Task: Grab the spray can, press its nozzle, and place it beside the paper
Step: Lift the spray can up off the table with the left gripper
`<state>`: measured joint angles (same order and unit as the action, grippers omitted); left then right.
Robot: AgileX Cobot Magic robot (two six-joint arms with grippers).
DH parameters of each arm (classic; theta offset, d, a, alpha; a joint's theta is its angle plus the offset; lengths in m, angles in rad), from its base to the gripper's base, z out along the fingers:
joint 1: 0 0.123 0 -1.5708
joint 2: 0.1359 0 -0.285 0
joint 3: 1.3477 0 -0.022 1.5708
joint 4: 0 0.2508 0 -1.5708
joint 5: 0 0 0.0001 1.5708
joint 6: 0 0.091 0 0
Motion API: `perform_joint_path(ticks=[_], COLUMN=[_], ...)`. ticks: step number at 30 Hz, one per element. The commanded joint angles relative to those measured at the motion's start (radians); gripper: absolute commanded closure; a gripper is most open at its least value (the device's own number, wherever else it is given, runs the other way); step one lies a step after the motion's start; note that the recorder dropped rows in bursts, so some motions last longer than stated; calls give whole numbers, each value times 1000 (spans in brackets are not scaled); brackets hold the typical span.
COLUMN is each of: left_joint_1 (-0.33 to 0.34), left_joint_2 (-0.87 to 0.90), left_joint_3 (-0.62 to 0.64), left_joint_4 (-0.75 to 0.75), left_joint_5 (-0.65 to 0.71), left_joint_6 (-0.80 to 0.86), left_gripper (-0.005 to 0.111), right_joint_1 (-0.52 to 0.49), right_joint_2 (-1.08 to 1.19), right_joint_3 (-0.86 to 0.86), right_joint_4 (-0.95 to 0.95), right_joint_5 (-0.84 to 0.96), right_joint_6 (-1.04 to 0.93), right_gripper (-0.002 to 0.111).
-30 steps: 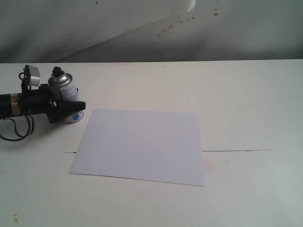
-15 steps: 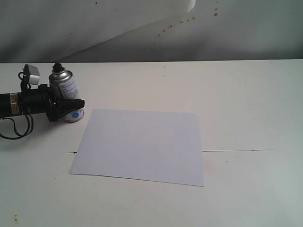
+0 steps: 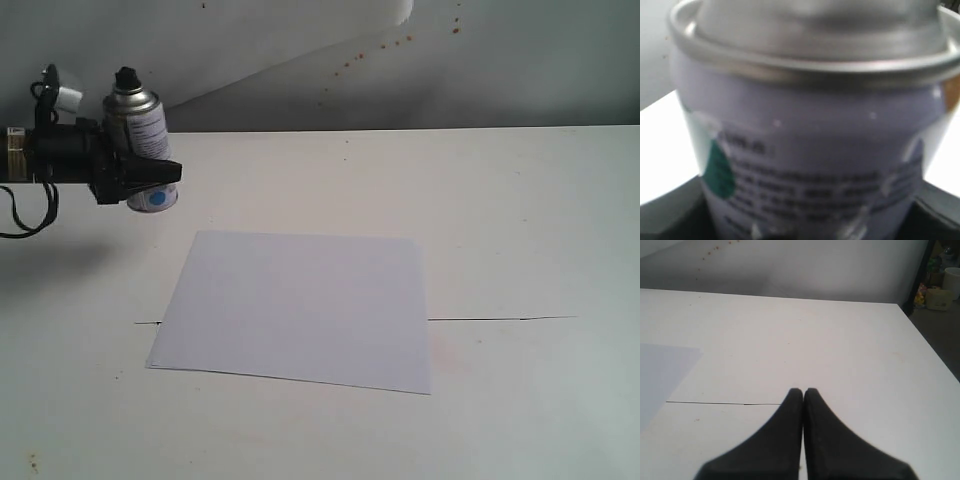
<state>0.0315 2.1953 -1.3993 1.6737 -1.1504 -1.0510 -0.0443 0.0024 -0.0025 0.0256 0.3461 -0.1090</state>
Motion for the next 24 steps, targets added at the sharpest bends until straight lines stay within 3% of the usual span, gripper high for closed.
perform_joint_path(ticks=[1,5,11,24], left_joint_1=[-95,-163,-229,-277], left_joint_2=[-102,-163,-222,-235], left_joint_3=[-2,1,1,1], left_joint_4=[50,71,71,71], left_joint_5=[77,195,227,191], left_joint_6=[-86,-255,-344,-354], left_gripper=[107,107,107,107], right_joint_1=[-3,-3,-3,-3], right_joint_2=[-2,-2,-2,-2], right_joint_3=[2,2,2,2], right_joint_4=[-6,-6,-6,-6], right_joint_5=[-6,-6,-6,-6], right_joint_6=[-2,-2,-2,-2], right_gripper=[108,108,108,108])
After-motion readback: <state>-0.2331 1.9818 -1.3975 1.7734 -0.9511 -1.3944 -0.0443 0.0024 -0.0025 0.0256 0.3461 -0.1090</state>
